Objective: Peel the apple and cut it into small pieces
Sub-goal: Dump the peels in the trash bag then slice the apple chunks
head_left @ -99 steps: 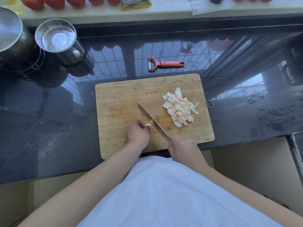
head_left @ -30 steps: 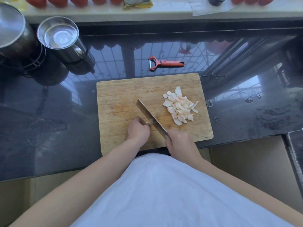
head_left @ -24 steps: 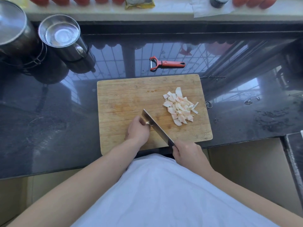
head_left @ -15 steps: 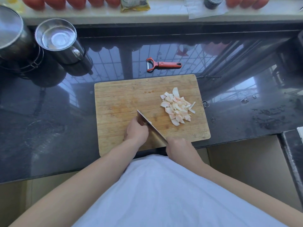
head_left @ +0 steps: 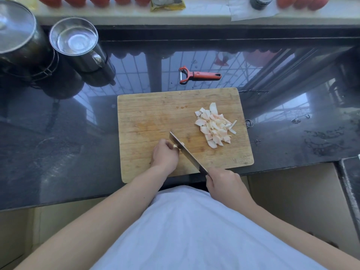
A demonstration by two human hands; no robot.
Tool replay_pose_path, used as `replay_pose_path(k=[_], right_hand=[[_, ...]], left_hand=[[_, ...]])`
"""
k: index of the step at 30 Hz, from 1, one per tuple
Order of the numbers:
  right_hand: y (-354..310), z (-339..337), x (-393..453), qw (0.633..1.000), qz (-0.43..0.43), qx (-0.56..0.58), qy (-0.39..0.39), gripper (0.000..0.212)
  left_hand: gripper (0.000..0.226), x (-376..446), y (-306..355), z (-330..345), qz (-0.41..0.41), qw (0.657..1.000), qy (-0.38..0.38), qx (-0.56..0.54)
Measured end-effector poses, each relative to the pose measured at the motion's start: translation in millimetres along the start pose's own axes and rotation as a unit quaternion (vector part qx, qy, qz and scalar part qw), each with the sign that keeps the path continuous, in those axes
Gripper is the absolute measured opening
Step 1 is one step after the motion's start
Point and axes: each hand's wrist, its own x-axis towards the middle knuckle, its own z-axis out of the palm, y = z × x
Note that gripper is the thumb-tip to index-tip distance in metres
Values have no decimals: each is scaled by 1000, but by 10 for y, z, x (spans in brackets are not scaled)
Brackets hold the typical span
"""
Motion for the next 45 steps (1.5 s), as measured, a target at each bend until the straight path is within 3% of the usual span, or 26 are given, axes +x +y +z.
replay_pose_path(k=[5,8,10,13,17,23,27,45], right_hand=[[34,63,35,1000,7,-27,-1,12],[-54,155,174,998,7,-55,13,27],[-126,183,307,998,-5,-52,19,36],[-181,147,418,999,-10,-27,45,23],[-105,52,258,996,0,29,81,26],[30,44,30,1000,-3,-2,20,12],[22,23,19,1000,7,-14,6,20],[-116,39,237,997,24,-60,-37,19]], left_hand=[[24,-26,18,-4,2,1000,-5,-16],[10,-31,29,-14,1,1000,-3,-24],[13,-41,38,-17,9,1000,0,-25],[10,-72,22,-34,17,1000,5,-16],[14,-88,-63,-33,32,999,6,-21],[12,-70,-49,-31,26,1000,4,-10],[8,-74,-22,-31,15,1000,9,2],[8,-113,11,-65,22,1000,2,-9]])
